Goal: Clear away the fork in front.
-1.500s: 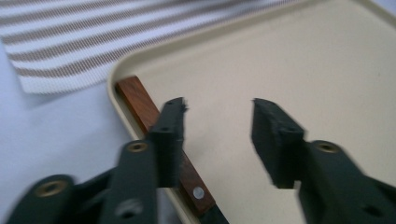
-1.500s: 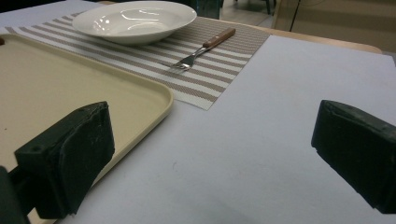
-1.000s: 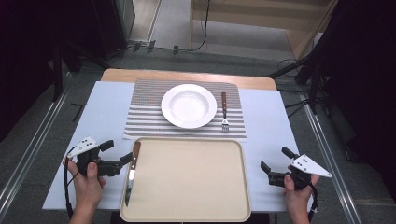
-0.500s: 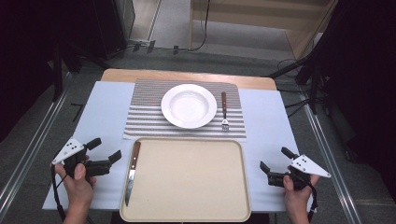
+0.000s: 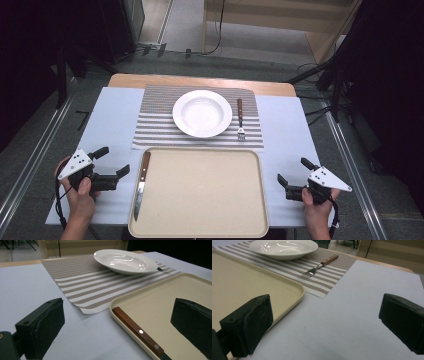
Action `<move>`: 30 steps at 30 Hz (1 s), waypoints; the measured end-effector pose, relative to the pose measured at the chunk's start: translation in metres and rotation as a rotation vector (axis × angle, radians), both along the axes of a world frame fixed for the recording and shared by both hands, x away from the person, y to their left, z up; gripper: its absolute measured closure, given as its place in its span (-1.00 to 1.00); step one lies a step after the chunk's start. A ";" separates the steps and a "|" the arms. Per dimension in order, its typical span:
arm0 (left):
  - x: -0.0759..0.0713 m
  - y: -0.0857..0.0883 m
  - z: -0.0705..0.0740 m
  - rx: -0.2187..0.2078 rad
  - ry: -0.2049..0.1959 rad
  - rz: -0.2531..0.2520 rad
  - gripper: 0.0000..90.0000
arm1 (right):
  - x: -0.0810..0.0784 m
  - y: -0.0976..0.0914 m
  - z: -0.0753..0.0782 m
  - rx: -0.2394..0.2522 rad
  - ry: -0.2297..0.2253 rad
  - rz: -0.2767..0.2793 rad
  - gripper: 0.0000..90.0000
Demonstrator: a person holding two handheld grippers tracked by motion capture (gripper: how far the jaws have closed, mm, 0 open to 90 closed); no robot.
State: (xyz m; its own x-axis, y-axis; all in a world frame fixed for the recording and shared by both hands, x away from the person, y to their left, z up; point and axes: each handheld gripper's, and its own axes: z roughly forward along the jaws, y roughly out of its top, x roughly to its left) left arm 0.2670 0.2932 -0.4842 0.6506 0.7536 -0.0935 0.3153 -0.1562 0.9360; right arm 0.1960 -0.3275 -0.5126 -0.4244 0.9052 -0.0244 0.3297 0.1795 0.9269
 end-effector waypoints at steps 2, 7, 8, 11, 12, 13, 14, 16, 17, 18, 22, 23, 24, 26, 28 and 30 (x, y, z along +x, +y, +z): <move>0.001 0.003 0.001 -0.011 -0.013 0.017 -1.00 | 0.000 0.000 0.000 -0.005 -0.002 0.003 -1.00; 0.001 0.009 0.000 -0.031 -0.033 0.019 -1.00 | -0.002 -0.001 0.000 0.000 -0.003 0.001 -1.00; 0.000 0.010 -0.001 -0.041 -0.033 0.021 -1.00 | -0.001 -0.002 0.001 0.005 -0.004 -0.001 -1.00; 0.000 0.012 -0.002 -0.079 -0.029 0.022 -1.00 | 0.000 -0.003 0.001 0.008 -0.002 -0.011 -1.00; 0.000 0.013 -0.002 -0.090 -0.030 0.023 -1.00 | 0.000 -0.002 0.001 0.005 -0.003 -0.013 -1.00; 0.000 0.014 -0.003 -0.101 -0.028 0.021 -1.00 | 0.000 -0.002 0.001 0.005 -0.003 -0.016 -1.00; 0.000 0.015 -0.003 -0.112 -0.031 0.024 -1.00 | 0.000 -0.002 0.001 0.005 -0.003 -0.016 -1.00; -0.001 0.017 -0.003 -0.130 -0.034 0.032 -1.00 | 0.000 -0.002 0.002 0.002 -0.004 -0.021 -1.00; -0.001 0.018 -0.003 -0.135 -0.036 0.035 -1.00 | -0.001 -0.002 0.002 0.005 -0.004 -0.022 -1.00; -0.002 0.018 -0.003 -0.141 -0.037 0.039 -1.00 | -0.001 -0.002 0.003 0.009 -0.015 -0.007 -1.00; -0.001 0.018 -0.003 -0.141 -0.038 0.049 -1.00 | -0.002 -0.002 0.005 0.012 -0.017 -0.003 -1.00; -0.001 0.018 -0.003 -0.137 -0.038 0.050 -1.00 | -0.003 -0.001 0.006 0.011 -0.019 -0.003 -1.00; -0.001 0.017 -0.004 -0.130 -0.041 0.049 -1.00 | -0.003 -0.001 0.007 0.011 -0.020 -0.004 -1.00; -0.002 0.015 -0.004 -0.117 -0.042 0.050 -1.00 | -0.003 0.000 0.009 0.013 -0.026 -0.005 -1.00; -0.002 0.014 -0.004 -0.105 -0.045 0.046 -1.00 | -0.002 0.002 0.013 0.011 -0.028 -0.005 -1.00; -0.002 0.013 -0.004 -0.101 -0.043 0.045 -1.00 | -0.001 0.003 0.015 0.011 -0.024 -0.009 -1.00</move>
State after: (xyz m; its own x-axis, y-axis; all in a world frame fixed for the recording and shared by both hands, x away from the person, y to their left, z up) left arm 0.2648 0.3062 -0.4883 0.6216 0.7702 -0.1428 0.2789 -0.0473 0.9591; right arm 0.1953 -0.3249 -0.4979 -0.4156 0.9092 -0.0243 0.3093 0.1663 0.9363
